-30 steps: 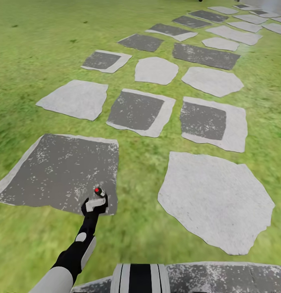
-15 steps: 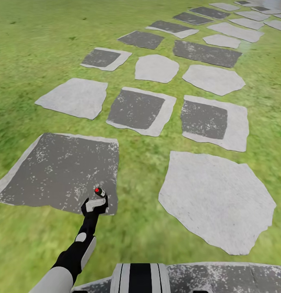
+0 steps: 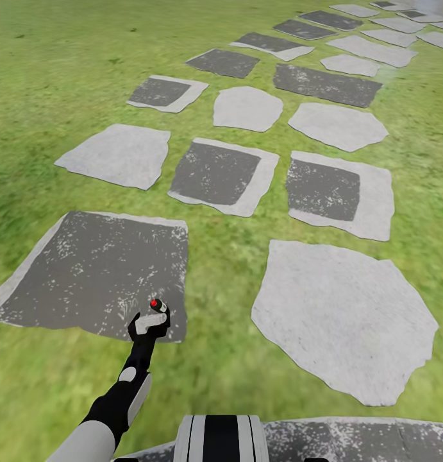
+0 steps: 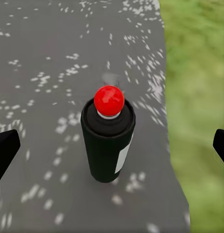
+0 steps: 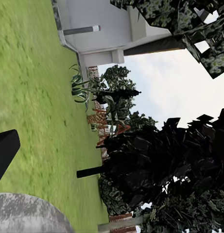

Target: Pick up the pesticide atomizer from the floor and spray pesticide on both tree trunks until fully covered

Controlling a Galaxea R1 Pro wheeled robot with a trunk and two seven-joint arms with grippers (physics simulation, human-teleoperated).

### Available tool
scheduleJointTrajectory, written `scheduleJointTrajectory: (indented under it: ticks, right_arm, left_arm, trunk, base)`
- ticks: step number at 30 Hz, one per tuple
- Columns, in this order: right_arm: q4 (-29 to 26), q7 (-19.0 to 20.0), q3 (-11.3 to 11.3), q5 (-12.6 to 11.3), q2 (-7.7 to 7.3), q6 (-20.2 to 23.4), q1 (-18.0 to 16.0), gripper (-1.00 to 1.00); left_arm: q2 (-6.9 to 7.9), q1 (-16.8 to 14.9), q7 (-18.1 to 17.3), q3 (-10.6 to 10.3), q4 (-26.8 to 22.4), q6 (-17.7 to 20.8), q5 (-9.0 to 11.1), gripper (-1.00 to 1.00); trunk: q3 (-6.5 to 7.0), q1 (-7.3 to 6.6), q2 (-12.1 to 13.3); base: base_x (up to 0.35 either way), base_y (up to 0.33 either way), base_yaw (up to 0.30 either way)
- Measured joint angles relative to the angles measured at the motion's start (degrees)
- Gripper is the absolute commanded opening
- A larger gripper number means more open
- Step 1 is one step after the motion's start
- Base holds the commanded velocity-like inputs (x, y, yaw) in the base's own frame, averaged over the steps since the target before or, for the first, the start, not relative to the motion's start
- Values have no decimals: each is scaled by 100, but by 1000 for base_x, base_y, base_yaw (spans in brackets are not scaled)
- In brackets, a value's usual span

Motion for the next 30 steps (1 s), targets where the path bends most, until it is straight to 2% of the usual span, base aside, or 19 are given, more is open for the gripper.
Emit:
scheduleJointTrajectory:
  ticks: [3, 5, 6, 16, 30]
  right_arm:
    - [-4, -6, 3, 18, 60, -104, 1, 100]
    - [-1, -10, 5, 46, 143, -414, 1, 100]
    - [0, -9, 3, 47, 148, -429, 1, 100]
    - [0, -27, -3, 47, 158, -494, 3, 100]
    - [0, -26, -4, 44, 162, -506, 0, 100]
  left_arm:
    - [0, 0, 0, 0, 0, 0, 0, 100]
    - [0, 0, 0, 0, 0, 0, 0, 100]
    - [0, 0, 0, 0, 0, 0, 0, 100]
    - [0, 0, 0, 1, 7, 0, 0, 100]
    - [0, 0, 0, 2, 9, 0, 0, 100]
  trunk:
    - [0, 0, 0]
    - [0, 0, 0]
    - [0, 0, 0]
    - [0, 0, 0]
    - [0, -1, 0]
  base:
    - [1, 1, 0]
    - [0, 0, 0]
    - [0, 0, 0]
    - [3, 3, 0]
    - [83, 56, 0]
